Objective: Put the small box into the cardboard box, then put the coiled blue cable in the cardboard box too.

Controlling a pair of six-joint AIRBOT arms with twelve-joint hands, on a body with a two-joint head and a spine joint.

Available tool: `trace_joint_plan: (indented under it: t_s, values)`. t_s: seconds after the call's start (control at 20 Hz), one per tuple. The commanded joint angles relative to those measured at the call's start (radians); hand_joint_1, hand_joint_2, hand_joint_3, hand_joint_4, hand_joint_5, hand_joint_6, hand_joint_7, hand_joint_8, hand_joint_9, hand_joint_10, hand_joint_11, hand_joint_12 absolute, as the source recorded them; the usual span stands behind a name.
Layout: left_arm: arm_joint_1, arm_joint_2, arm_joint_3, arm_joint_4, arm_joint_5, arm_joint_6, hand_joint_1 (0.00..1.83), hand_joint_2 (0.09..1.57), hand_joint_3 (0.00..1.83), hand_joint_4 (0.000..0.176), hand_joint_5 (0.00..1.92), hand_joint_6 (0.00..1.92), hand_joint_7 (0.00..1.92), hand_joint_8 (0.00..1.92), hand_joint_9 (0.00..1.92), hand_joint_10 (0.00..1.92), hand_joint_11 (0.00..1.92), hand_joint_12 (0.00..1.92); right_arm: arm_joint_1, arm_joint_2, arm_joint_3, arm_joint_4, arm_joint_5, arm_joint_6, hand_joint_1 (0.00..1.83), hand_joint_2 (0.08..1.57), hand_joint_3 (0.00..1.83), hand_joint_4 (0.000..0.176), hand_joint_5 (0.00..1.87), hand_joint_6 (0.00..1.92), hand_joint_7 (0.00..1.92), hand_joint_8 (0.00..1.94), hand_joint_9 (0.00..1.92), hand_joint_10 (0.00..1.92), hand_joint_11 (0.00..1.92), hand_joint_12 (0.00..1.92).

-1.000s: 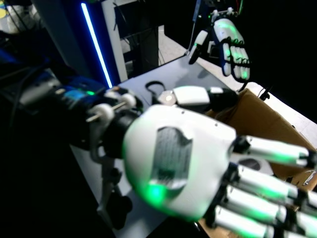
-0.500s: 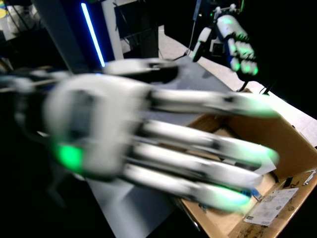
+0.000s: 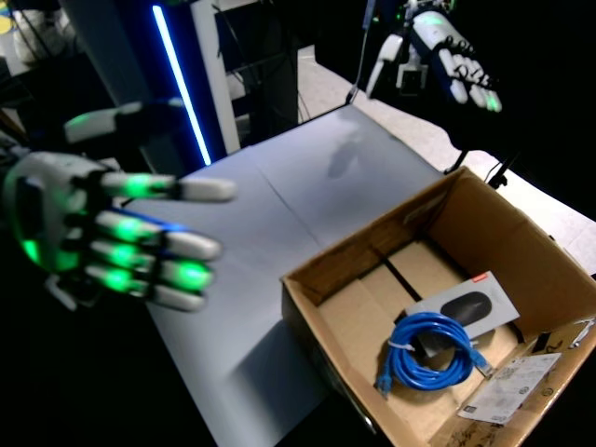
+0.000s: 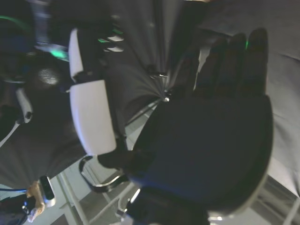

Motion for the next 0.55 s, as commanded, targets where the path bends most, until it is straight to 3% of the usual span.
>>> trace_joint_plan:
  t_s: [0.0, 0.3, 0.5]
  values:
    - [0.003, 0.006, -0.004, -0.011, -0.161, -0.005, 0.14, 0.91, 0.01, 0.176, 0.02, 0.00, 0.00, 0.00, 0.00, 0.00, 0.00, 0.00, -0.022, 0.009, -0.009, 0.021, 0.203, 0.029, 0.27, 1.06, 0.02, 0.176, 0.00, 0.00, 0.00, 0.00, 0.00, 0.00, 0.00, 0.00]
    - [0.047, 0.006, -0.035, -0.036, -0.217, -0.005, 0.03, 0.97, 0.01, 0.176, 0.00, 0.00, 0.00, 0.00, 0.00, 0.00, 0.00, 0.00, -0.281, 0.003, -0.079, 0.159, 0.414, 0.167, 0.32, 1.03, 0.00, 0.176, 0.00, 0.00, 0.00, 0.00, 0.00, 0.00, 0.00, 0.00]
    - [0.071, 0.006, -0.041, -0.058, -0.235, -0.005, 0.07, 0.95, 0.00, 0.176, 0.00, 0.00, 0.00, 0.00, 0.00, 0.00, 0.00, 0.00, -0.297, 0.010, -0.075, 0.169, 0.422, 0.187, 0.34, 1.03, 0.00, 0.176, 0.00, 0.00, 0.00, 0.00, 0.00, 0.00, 0.00, 0.00]
